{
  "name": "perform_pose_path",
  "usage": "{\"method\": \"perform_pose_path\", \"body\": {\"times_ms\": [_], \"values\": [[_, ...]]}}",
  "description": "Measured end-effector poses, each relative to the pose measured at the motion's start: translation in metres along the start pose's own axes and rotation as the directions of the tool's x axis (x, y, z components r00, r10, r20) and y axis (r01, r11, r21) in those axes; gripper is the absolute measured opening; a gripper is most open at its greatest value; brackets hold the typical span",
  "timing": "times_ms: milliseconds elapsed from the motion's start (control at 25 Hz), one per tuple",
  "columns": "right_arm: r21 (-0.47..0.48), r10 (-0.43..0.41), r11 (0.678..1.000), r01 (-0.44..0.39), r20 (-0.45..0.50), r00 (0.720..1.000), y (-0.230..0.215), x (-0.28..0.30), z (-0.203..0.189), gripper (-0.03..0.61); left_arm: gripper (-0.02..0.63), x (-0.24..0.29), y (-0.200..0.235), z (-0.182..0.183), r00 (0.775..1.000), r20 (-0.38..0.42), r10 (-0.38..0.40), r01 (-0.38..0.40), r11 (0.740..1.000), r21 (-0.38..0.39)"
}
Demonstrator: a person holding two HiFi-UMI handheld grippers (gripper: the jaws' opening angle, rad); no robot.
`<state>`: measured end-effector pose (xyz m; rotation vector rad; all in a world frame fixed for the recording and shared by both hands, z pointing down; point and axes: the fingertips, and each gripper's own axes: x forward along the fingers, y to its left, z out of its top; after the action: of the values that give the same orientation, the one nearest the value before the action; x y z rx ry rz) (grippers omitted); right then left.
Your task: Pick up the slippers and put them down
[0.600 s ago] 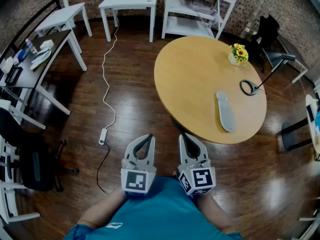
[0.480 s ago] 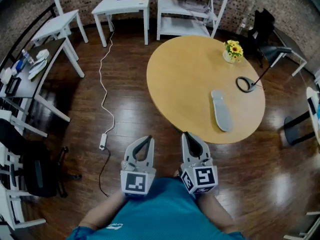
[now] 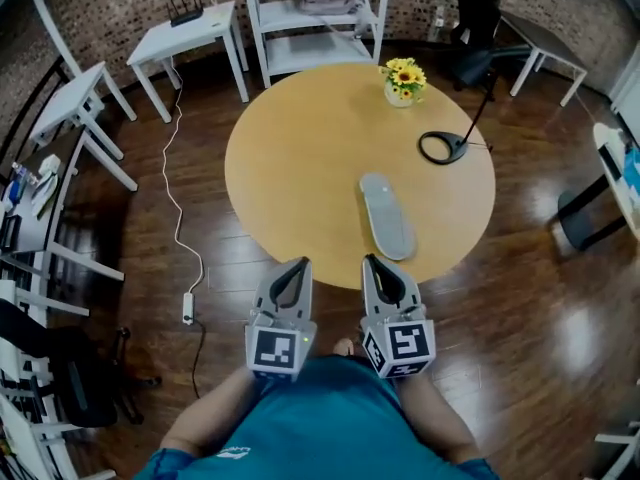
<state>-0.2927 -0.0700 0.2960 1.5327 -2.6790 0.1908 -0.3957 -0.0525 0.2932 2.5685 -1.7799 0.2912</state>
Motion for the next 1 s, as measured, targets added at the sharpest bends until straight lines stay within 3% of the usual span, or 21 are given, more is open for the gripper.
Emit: {"method": "perform_pose_path", "body": {"times_ms": [160,440,720,1000], "values": [[-0.001,-0.035,0.999,0.035,-0.037,0.999,-0.047,-0.001,-0.011,0.066,0.005,0.039,-0.034,0.011,0.999,0.019,-0.027,0.026,0.999,0.019],[0.016,-0.125,0.992,0.128,-0.12,0.985,-0.089,0.024,-0.042,0.103,0.005,0.079,-0.038,-0.007,0.997,-0.018,-0.071,0.072,0.997,0.026],[0.005,-0.204,0.977,0.212,-0.245,0.948,-0.118,0.045,-0.071,0.13,0.005,0.121,-0.049,-0.018,0.979,-0.055,-0.197,0.199,0.98,0.022],[-0.019,-0.231,0.971,0.238,-0.335,0.914,-0.154,0.076,-0.105,0.183,0.005,0.166,-0.042,-0.036,0.975,-0.076,-0.209,0.211,0.977,0.024]]}}
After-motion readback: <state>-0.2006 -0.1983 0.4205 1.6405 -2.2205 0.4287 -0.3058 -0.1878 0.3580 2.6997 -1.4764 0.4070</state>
